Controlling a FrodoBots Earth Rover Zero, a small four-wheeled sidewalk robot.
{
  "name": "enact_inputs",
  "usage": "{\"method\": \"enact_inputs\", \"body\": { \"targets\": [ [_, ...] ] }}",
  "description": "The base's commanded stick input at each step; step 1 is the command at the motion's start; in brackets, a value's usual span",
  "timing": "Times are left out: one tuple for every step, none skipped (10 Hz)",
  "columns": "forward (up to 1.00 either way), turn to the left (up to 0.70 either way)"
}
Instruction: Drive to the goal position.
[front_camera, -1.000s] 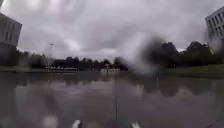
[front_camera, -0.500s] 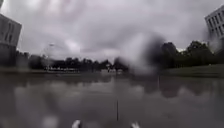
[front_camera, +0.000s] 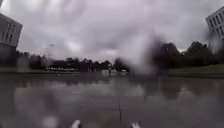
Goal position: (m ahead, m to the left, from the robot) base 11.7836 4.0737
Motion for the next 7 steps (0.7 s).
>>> {"method": "enact_inputs", "body": {
  "targets": [
    [0.7,0.0],
    [0.7,0.0],
    [0.7,0.0],
    [0.7,0.0],
    [0.7,0.0],
    [0.7,0.0],
    [0.7,0.0]
  ]
}}
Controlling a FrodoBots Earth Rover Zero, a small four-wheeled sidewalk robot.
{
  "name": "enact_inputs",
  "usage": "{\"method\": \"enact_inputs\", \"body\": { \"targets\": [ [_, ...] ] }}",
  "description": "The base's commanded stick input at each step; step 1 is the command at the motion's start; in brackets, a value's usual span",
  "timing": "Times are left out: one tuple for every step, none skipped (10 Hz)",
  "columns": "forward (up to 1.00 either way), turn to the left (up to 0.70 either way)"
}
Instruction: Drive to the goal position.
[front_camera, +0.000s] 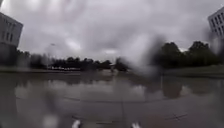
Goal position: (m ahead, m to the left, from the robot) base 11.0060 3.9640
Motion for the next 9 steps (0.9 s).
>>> {"method": "enact_inputs", "body": {
  "targets": [
    [0.7,0.0],
    [0.7,0.0],
    [0.7,0.0],
    [0.7,0.0],
    [0.7,-0.01],
    [0.7,-0.14],
    [0.7,-0.32],
    [0.7,-0.33],
    [0.7,-0.35]
  ]
}}
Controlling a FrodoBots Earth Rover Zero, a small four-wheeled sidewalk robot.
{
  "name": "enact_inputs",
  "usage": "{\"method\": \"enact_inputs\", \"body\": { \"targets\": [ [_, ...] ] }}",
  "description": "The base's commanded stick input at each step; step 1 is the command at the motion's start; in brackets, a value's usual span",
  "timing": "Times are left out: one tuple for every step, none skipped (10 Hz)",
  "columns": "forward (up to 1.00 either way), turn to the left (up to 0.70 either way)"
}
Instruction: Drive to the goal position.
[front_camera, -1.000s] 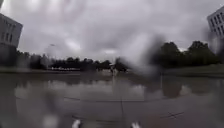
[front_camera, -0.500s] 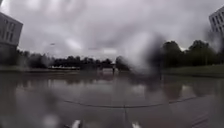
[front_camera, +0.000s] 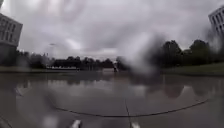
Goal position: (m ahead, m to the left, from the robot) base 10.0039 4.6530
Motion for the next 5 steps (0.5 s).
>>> {"method": "enact_inputs", "body": {
  "targets": [
    [0.7,-0.19],
    [0.7,0.0],
    [0.7,0.0],
    [0.7,0.0],
    [0.7,0.0]
  ]
}}
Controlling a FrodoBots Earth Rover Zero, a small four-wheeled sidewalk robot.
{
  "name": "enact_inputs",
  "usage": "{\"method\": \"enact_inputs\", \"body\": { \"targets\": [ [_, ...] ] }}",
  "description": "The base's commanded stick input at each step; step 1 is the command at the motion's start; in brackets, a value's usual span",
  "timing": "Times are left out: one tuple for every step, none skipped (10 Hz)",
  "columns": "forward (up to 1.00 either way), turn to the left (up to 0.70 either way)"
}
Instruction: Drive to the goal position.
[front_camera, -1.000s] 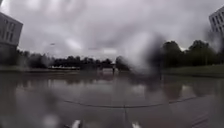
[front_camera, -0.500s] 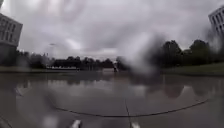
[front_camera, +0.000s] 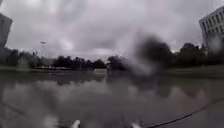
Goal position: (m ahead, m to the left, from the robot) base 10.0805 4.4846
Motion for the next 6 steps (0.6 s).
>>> {"method": "enact_inputs", "body": {
  "targets": [
    [0.7,0.0],
    [0.7,0.0],
    [0.7,0.0],
    [0.7,0.0],
    [0.7,0.0],
    [0.7,0.0]
  ]
}}
